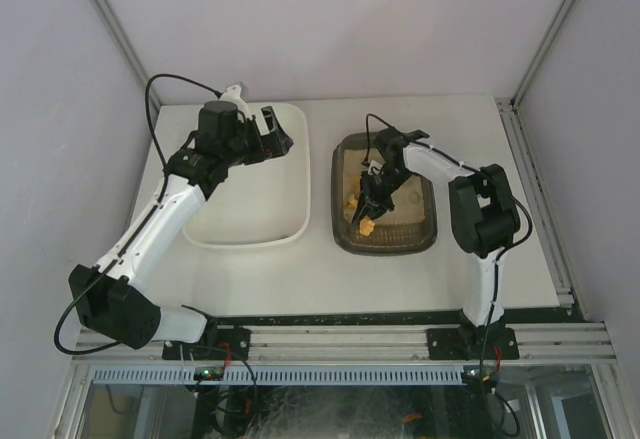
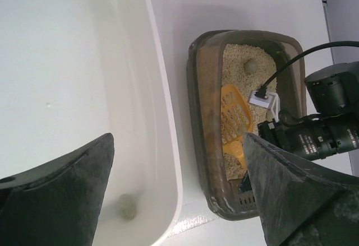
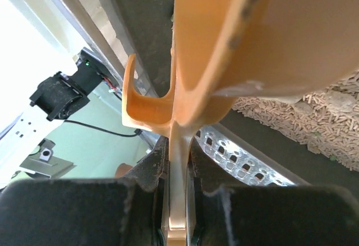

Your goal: Clean the litter box

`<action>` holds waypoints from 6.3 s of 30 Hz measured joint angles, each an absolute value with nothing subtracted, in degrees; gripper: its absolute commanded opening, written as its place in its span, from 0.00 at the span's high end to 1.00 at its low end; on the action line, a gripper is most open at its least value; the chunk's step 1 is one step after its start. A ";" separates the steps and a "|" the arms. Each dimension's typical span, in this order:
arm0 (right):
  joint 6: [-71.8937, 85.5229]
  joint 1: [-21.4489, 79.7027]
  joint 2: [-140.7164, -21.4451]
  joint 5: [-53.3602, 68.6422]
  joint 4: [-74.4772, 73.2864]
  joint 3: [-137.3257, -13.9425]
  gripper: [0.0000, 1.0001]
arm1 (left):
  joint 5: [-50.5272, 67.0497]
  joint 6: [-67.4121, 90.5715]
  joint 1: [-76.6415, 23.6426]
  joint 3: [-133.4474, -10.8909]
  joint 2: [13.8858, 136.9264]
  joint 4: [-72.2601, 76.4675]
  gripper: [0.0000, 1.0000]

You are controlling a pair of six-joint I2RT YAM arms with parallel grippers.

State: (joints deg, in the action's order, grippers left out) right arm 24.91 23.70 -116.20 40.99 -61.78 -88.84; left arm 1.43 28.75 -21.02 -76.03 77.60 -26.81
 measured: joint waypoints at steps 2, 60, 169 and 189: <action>24.88 22.24 -115.18 42.02 -59.96 -86.80 1.00 | 1.45 28.75 -21.02 -75.79 77.60 -26.87 0.00; 62.57 7.79 -86.17 60.12 49.25 -24.21 1.00 | -4.32 18.83 -19.14 -70.06 76.88 -27.55 0.01; 19.68 39.81 -90.50 -16.56 -62.94 -89.14 1.00 | 30.24 7.70 4.60 -87.57 92.18 -47.33 0.00; 24.43 23.64 -102.17 -6.24 -61.52 -81.19 1.00 | 19.00 35.70 -11.09 -90.87 94.94 -30.85 0.00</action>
